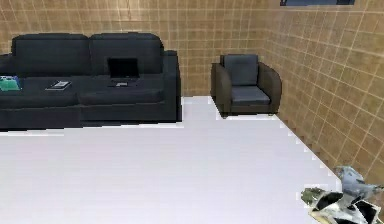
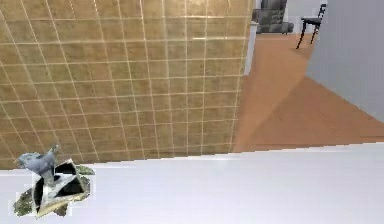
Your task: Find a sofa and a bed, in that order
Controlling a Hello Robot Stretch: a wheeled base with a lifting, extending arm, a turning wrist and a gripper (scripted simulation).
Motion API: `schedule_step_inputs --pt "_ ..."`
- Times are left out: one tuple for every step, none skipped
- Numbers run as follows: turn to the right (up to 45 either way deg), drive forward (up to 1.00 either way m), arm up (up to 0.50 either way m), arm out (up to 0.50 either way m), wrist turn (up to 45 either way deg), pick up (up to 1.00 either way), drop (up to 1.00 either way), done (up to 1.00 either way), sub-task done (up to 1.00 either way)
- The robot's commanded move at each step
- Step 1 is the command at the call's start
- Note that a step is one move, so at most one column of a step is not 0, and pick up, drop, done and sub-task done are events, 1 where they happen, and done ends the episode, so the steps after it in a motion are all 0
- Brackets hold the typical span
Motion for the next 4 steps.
schedule_step_inputs --pt "0.0 0.05 0.0 0.0 0.0 0.0 0.0 0.0 0.0" --pt "-9.0 0.0 0.0 0.0 0.0 0.0 0.0 0.0 0.0" --pt "0.0 1.0 0.0 0.0 0.0 0.0 0.0 0.0 0.0" --pt "-3.0 0.0 0.0 0.0 0.0 0.0 0.0 0.0 0.0"
